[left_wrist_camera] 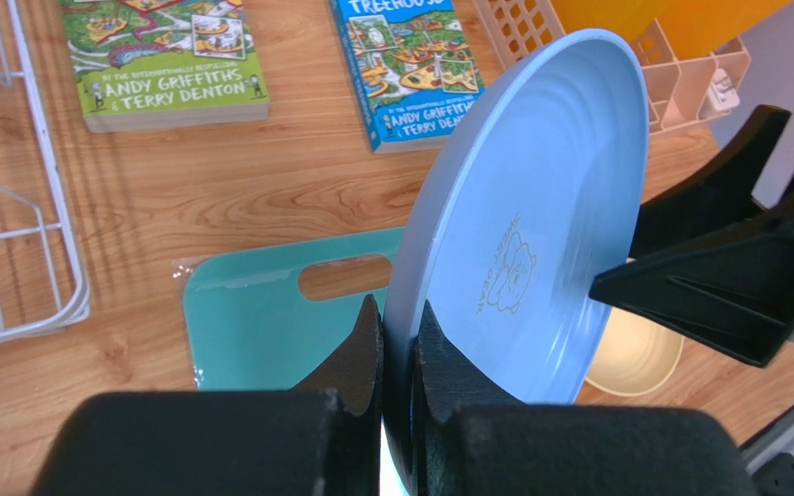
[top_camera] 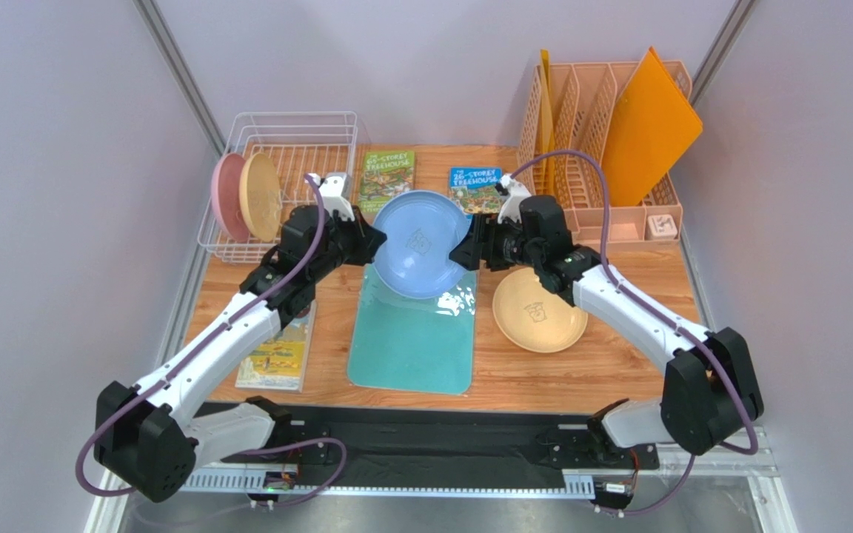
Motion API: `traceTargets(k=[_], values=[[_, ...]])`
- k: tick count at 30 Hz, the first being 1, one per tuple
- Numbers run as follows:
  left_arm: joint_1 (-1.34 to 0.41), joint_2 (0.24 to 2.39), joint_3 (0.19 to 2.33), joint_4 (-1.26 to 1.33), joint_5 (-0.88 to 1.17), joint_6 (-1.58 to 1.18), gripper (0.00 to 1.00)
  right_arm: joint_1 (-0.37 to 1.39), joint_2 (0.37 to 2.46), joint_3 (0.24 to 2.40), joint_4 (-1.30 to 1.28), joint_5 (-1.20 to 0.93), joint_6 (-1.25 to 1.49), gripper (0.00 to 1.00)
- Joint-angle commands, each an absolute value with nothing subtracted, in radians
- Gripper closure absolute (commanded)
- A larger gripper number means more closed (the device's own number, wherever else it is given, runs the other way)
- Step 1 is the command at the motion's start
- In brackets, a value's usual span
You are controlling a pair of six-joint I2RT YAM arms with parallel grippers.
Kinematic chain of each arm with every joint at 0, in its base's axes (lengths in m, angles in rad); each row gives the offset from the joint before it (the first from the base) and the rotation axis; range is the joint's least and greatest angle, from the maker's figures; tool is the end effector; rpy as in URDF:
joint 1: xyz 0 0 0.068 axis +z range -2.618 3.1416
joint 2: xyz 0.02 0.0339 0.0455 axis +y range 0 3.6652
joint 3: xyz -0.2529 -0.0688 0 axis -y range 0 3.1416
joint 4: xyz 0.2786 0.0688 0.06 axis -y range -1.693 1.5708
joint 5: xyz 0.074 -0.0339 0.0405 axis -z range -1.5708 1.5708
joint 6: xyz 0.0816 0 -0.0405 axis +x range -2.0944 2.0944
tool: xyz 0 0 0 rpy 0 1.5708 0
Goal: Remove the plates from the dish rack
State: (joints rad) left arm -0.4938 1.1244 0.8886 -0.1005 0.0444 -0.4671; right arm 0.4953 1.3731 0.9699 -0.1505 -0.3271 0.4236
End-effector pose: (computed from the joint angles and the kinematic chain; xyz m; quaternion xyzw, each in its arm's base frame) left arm 0.2999 -0.1655 0.2835 0.0237 0.8150 -0.2835 0.5048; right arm 0.3208 0.2031 0.2278 -0.1101 0.8584 0.3405 0.3675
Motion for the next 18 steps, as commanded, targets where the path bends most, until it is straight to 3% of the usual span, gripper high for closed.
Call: traceTargets(k=[1,2,6,8,10,11,14,18], values=[[-0.506,1.115,0.887,-0.006,0.092,-0.494,1.0,0.5,1.408,1.019,-0.069,-0.364,0.437,0.38],[-0.508,1.114,0.884,-0.006,0.104,-0.495,1.0,0.499,1.417,1.019,-0.068,-0.365,0.439,0.42],[-0.508,1.098,0.867,-0.006,0.088,-0.495,1.0,0.5,1.404,1.003,-0.077,-0.342,0.436,0.98],[-0.508,1.08,0.858,-0.014,0.052,-0.488,0.96,0.5,1.367,0.991,-0.1,-0.273,0.428,1.0],[-0.508,1.06,0.853,-0.023,0.028,-0.47,0.78,0.497,1.342,0.982,-0.155,-0.198,0.402,1.0],[-0.508,1.054,0.851,-0.029,0.005,-0.459,0.63,0.488,1.31,0.979,-0.176,-0.166,0.4,1.0],[-0.508,1.035,0.848,-0.06,-0.081,-0.419,0.34,0.442,1.235,0.94,-0.253,-0.097,0.403,1.0],[-0.508,1.006,0.822,-0.066,-0.219,-0.356,0.22,0.359,1.137,0.885,-0.402,-0.009,0.437,1.0]])
